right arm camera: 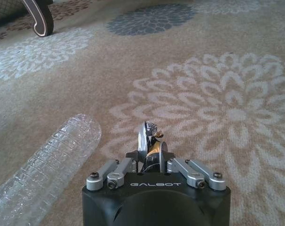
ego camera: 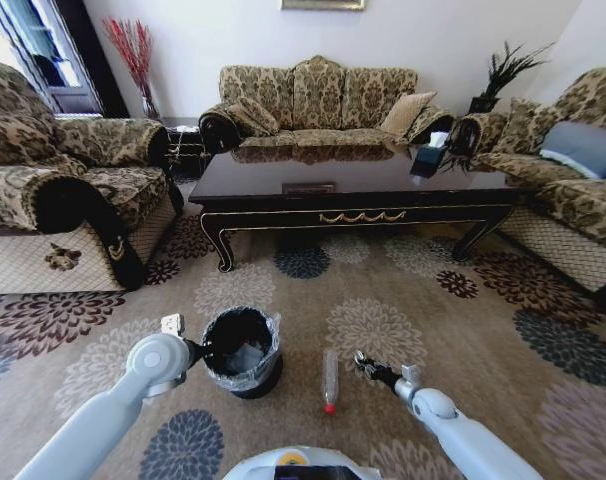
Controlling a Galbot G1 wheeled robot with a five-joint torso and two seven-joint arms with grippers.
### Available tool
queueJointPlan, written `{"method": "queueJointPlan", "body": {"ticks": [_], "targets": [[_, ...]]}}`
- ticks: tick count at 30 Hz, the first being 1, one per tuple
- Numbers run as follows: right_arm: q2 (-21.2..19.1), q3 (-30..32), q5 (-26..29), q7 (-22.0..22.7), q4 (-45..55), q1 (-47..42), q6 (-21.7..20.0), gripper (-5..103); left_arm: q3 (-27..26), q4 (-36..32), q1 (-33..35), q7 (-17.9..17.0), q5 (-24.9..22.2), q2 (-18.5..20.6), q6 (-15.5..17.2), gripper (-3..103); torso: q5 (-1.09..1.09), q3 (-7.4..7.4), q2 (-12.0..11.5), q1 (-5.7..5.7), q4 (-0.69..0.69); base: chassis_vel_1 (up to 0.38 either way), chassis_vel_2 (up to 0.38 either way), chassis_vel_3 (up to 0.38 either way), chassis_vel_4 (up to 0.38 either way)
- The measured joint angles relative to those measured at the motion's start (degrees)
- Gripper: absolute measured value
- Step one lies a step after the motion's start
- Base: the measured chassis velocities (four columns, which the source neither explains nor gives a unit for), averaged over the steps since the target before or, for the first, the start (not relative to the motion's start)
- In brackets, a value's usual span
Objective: Move to the front of the table and pick up the trash from the floor, then place it into the trash bin.
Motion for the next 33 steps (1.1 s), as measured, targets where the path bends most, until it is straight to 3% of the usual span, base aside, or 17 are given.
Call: {"method": "queueJointPlan", "body": {"ticks": [10, 20, 28, 31, 33], "targets": [[-4.09, 3.8, 1.44, 0.06, 9.77, -4.46, 1.06, 23, 2.12, -0.18, 0.11, -0.08, 1.16, -1.71, -0.01, 0, 0.01, 0.0, 0.0, 0.0, 0.01, 0.0, 0.0, 0.0, 0.0], [-13.2, 11.24, -1.93, -1.43, 28.55, -13.36, 4.85, 23, 4.53, -0.64, -0.13, -0.26, 2.53, -4.47, 0.02, 0, 0.0, 0.0, 0.0, 0.0, 0.01, 0.0, 0.0, 0.0, 0.0], [-17.42, 14.9, -10.9, -2.93, 44.77, -17.69, 8.13, 23, 5.58, -2.03, 0.63, -0.5, 3.36, -6.52, 0.05, 0, 0.0, 0.0, 0.0, 0.0, 0.0, 0.0, 0.0, 0.0, 0.0], [-19.47, 14.16, -13.45, -3.15, 56.4, -18.25, 7.47, 23, 7.29, -2.75, 0.67, -1.13, 4.46, -8.08, 0.06, 0, -0.01, 0.0, 0.0, 0.0, 0.0, 0.0, 0.0, 0.0, 0.0], [-20.35, 13.54, -14.39, -3.4, 57.77, -17.49, 7.55, 23, 7.72, -3.11, 0.43, -1.65, 4.67, -8.8, 0.06, 0, 0.0, 0.0, 0.0, 0.0, 0.0, 0.0, 0.0, 0.0, 0.0]]}}
